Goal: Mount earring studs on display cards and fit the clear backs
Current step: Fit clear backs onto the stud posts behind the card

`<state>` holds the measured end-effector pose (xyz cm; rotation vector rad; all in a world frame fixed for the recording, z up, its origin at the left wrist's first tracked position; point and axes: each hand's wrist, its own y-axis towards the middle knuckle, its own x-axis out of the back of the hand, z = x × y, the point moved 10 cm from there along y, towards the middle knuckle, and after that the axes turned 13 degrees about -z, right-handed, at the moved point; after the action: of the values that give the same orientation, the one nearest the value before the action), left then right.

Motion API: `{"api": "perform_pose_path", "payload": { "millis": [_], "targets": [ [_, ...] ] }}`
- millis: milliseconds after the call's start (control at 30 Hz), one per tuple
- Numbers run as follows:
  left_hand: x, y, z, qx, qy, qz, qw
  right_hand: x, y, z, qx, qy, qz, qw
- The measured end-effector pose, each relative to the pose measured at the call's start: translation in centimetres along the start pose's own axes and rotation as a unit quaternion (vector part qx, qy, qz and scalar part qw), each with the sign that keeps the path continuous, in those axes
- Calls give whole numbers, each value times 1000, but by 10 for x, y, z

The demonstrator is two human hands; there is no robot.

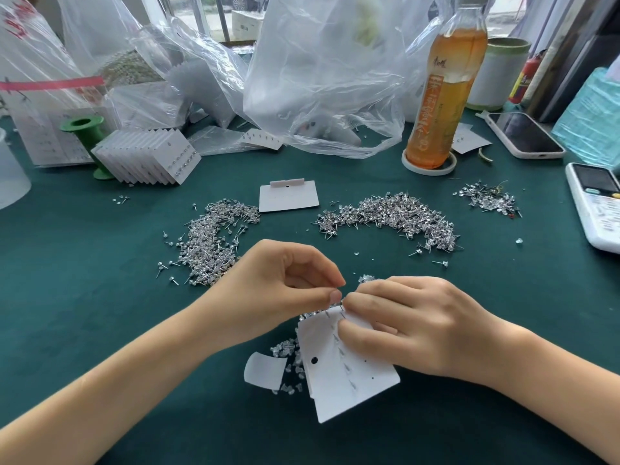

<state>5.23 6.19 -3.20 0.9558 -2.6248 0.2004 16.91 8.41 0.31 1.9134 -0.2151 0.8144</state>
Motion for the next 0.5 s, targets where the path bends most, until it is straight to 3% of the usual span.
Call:
{"api": "perform_pose_path", "payload": {
  "millis": [500],
  "targets": [
    [0, -2, 3, 4, -13, -4, 1000, 0, 0, -1, -9, 2, 0, 1000]
  ]
}}
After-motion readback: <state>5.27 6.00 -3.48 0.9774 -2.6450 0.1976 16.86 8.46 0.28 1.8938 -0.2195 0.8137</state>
